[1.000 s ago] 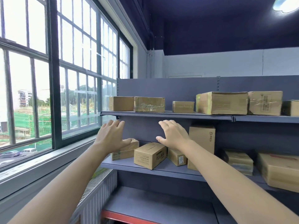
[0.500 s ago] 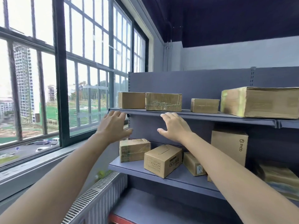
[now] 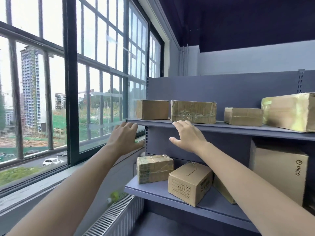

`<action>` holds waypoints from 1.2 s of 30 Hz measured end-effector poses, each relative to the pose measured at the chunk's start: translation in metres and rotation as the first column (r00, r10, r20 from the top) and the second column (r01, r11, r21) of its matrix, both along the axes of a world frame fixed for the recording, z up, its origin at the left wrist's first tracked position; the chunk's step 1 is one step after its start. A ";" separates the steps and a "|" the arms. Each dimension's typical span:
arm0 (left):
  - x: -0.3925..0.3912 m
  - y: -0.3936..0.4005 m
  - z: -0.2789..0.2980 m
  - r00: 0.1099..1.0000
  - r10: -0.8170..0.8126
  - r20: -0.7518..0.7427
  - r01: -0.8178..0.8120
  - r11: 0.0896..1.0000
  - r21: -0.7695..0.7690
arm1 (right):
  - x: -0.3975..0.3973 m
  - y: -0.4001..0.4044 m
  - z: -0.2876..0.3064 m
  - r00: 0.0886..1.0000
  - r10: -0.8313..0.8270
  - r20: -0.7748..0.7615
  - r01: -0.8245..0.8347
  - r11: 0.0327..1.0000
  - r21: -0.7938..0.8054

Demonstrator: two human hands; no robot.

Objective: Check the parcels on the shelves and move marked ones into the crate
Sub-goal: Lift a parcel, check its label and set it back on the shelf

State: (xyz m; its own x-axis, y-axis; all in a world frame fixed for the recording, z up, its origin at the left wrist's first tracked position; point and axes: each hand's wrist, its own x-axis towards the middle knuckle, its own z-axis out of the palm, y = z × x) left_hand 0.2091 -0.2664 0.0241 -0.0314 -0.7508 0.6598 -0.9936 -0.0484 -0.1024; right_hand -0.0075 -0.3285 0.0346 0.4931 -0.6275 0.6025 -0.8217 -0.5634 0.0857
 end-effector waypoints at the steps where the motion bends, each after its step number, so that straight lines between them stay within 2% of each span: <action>1: 0.010 -0.005 0.000 1.000 -0.012 0.005 0.012 1.000 0.002 | 0.011 -0.004 0.002 1.000 -0.009 0.004 0.009 1.000 0.001; 8: 0.082 -0.029 0.005 0.998 -0.068 0.003 0.068 0.998 -0.009 | 0.083 -0.020 0.006 0.999 -0.046 0.004 0.046 0.999 0.005; 14: 0.117 -0.050 0.002 0.996 -0.085 0.016 0.085 0.996 0.023 | 0.102 -0.036 0.008 0.995 -0.103 0.009 0.102 0.994 0.023; 26: 0.122 -0.121 0.011 0.993 -0.112 -0.043 0.111 0.994 -0.010 | 0.111 -0.104 0.013 0.992 -0.120 0.024 0.120 0.993 0.011; 36: 0.120 -0.182 0.022 0.996 -0.074 -0.040 0.072 0.996 -0.048 | 0.115 -0.175 0.021 0.998 -0.059 0.038 0.059 0.998 0.004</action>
State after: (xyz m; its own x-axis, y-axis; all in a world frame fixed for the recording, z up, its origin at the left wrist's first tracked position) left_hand 0.3291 -0.4484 0.0456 -0.0567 -0.7160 0.6958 -0.9980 0.0208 -0.0599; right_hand 0.1075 -0.5033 0.0560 0.4317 -0.6570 0.6180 -0.8564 -0.5138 0.0520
